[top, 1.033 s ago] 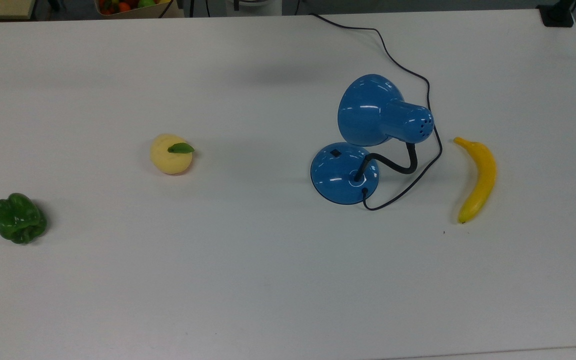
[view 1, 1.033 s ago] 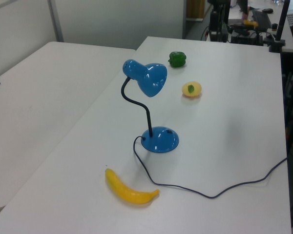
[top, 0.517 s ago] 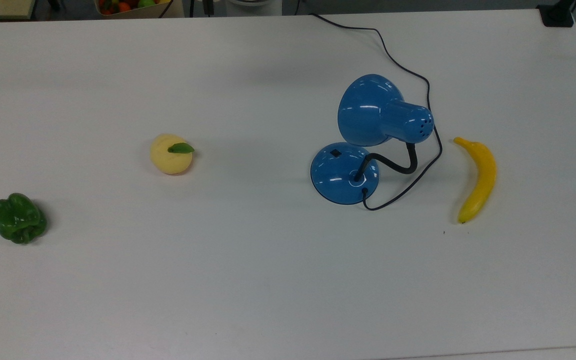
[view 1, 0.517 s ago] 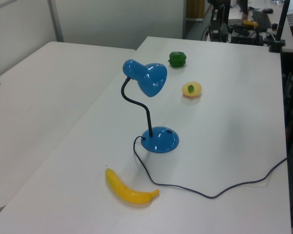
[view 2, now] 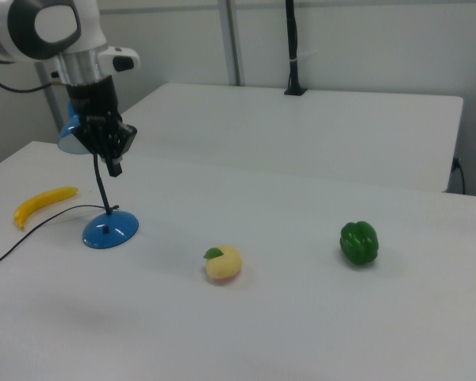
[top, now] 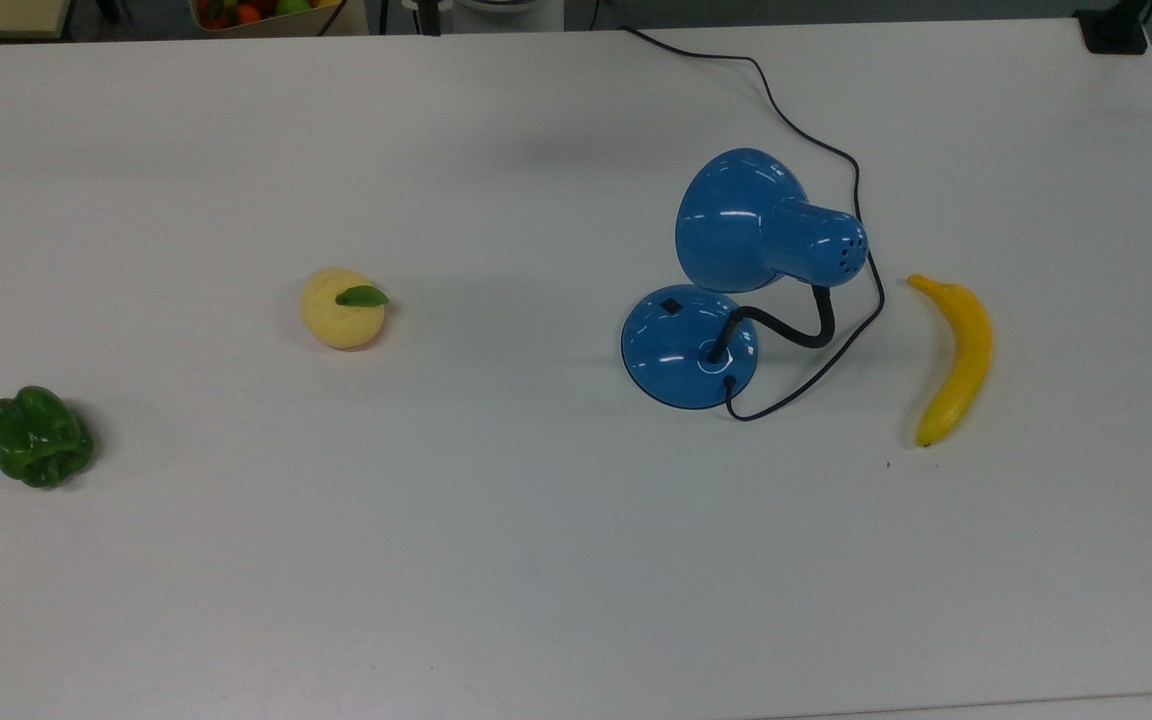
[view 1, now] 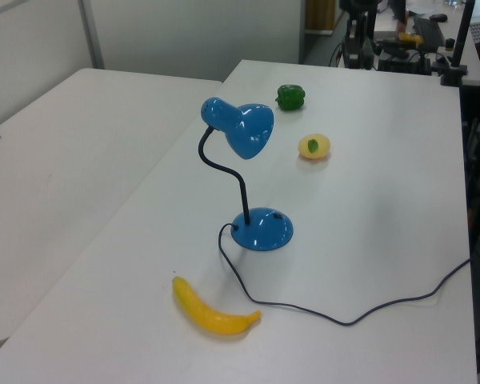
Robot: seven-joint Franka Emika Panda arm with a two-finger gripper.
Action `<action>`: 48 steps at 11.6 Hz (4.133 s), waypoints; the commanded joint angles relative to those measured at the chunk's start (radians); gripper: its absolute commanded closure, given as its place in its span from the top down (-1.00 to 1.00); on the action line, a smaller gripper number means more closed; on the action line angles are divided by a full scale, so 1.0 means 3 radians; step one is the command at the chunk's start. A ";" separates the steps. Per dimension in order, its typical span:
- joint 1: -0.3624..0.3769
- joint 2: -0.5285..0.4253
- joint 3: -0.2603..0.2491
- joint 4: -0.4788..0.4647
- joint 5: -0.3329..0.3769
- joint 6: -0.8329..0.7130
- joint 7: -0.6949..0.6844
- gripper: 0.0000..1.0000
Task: Turn on desk lamp
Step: 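Move the gripper down toward the switch on the blue lamp base, then press down on the lamp base switch with the closed gripper, then lift the gripper up and away from the lit lamp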
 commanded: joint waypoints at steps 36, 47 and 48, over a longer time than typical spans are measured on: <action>0.0582 0.1039 0.0413 -0.1364 0.0059 0.3811 -0.0552 -1.00; 0.0317 0.0984 0.0674 -0.1282 0.0038 0.3623 -0.0491 -1.00; 0.0316 0.0872 0.0674 -0.1267 0.0043 0.3272 -0.0480 -1.00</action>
